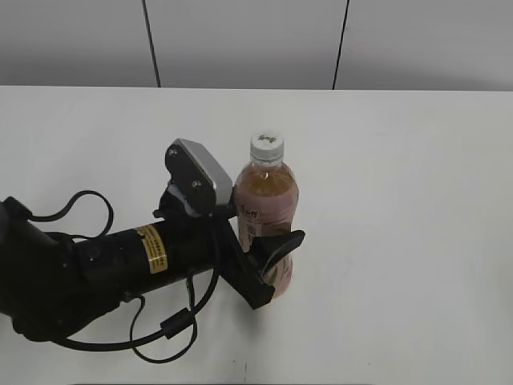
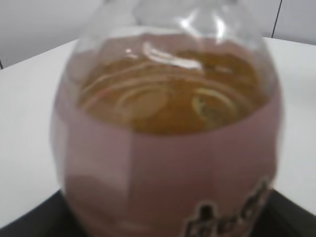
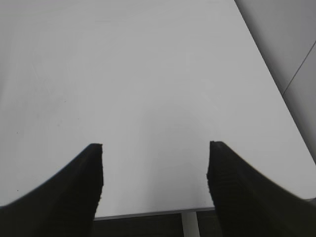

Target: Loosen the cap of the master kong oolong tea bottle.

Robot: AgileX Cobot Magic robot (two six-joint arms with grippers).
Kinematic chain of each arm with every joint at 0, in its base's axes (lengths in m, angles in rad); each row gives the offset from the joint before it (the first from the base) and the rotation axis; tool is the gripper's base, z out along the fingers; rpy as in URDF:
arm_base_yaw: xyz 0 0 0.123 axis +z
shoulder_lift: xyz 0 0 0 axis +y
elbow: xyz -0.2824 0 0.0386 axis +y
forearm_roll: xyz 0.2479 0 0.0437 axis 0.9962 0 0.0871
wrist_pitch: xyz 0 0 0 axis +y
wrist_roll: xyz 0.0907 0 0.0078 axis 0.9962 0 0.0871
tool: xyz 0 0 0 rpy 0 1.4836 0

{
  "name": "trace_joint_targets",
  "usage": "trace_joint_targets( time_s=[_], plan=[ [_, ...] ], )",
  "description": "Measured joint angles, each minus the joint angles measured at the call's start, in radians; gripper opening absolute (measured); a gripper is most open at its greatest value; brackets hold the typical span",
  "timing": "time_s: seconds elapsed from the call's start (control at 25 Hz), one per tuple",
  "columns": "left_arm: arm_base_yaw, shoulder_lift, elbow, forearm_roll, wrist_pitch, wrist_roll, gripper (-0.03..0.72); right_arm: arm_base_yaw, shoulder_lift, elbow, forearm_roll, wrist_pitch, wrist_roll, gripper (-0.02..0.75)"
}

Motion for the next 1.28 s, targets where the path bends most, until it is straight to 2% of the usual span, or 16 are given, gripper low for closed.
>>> trace_joint_targets(
  time_s=[0.12,0.16,0.48,0.76,0.88,1.28],
  plan=[
    [0.000,0.001,0.000,-0.003,-0.032,-0.003,0.394,0.000,0.000,0.000,0.000,0.000,0.001,0.503],
    [0.000,0.002,0.000,-0.005,-0.036,-0.003,0.386,0.000,0.000,0.000,0.000,0.000,0.001,0.503],
    [0.000,0.007,0.000,-0.008,-0.045,-0.003,0.386,0.000,0.009,-0.001,0.000,0.000,0.001,0.503],
    [0.000,0.001,0.000,-0.004,-0.031,-0.003,0.386,0.000,0.242,-0.036,0.024,0.000,-0.055,0.500],
    [0.000,-0.022,0.000,0.029,0.016,-0.003,0.387,0.000,0.386,-0.076,0.079,-0.001,-0.121,0.474],
    [0.000,-0.043,0.000,0.066,0.058,-0.002,0.387,0.000,0.885,-0.287,0.433,-0.029,-0.296,0.423]
  ],
)
